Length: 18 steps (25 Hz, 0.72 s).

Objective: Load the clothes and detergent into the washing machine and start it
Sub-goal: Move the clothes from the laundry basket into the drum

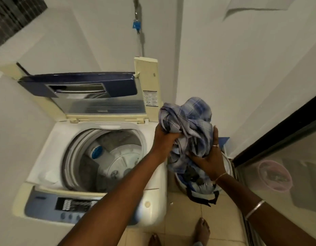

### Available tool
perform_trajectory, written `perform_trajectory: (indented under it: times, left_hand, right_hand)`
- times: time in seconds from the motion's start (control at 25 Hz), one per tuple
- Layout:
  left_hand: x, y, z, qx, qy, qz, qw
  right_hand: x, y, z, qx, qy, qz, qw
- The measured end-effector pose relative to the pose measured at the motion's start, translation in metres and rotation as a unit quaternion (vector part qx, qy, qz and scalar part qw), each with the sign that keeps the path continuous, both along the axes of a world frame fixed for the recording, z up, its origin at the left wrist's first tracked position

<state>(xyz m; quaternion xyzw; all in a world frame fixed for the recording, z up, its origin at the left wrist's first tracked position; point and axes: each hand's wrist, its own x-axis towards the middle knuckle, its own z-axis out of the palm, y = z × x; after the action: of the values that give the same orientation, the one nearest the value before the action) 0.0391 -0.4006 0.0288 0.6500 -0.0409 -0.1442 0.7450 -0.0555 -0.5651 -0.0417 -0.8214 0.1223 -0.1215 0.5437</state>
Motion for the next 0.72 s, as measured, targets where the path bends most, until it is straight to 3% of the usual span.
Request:
perform_trajectory:
  times: [0.12,0.24,0.32,0.4,0.48,0.56,0.64,0.72]
  left_hand:
    - [0.014,0.064,0.010,-0.061,0.022,0.126,0.990]
    - [0.027,0.139,0.008,-0.174,0.074,0.215,0.958]
    - [0.030,0.178,0.002,-0.223,0.069,0.228,0.945]
    - [0.032,0.210,-0.010,-0.214,0.083,0.239,0.944]
    - [0.035,0.241,-0.031,-0.127,0.131,0.270,0.946]
    - [0.040,0.268,-0.056,0.045,0.228,0.277,0.932]
    - [0.039,0.283,-0.075,0.214,0.293,0.219,0.906]
    - [0.031,0.284,-0.086,0.295,0.288,0.201,0.889]
  right_hand:
    - [0.036,0.070,0.038,0.015,-0.037,0.031,0.999]
    - [0.075,0.145,0.059,0.061,-0.109,0.077,0.989]
    - [0.091,0.188,0.058,0.050,-0.087,0.107,0.989]
    - [0.104,0.219,0.042,0.048,-0.012,0.136,0.989]
    - [0.117,0.237,0.018,0.048,0.069,0.171,0.982]
    - [0.132,0.245,-0.007,0.037,0.174,0.240,0.954]
    - [0.144,0.249,-0.023,-0.055,0.301,0.303,0.902]
    - [0.147,0.253,-0.029,-0.134,0.306,0.333,0.882]
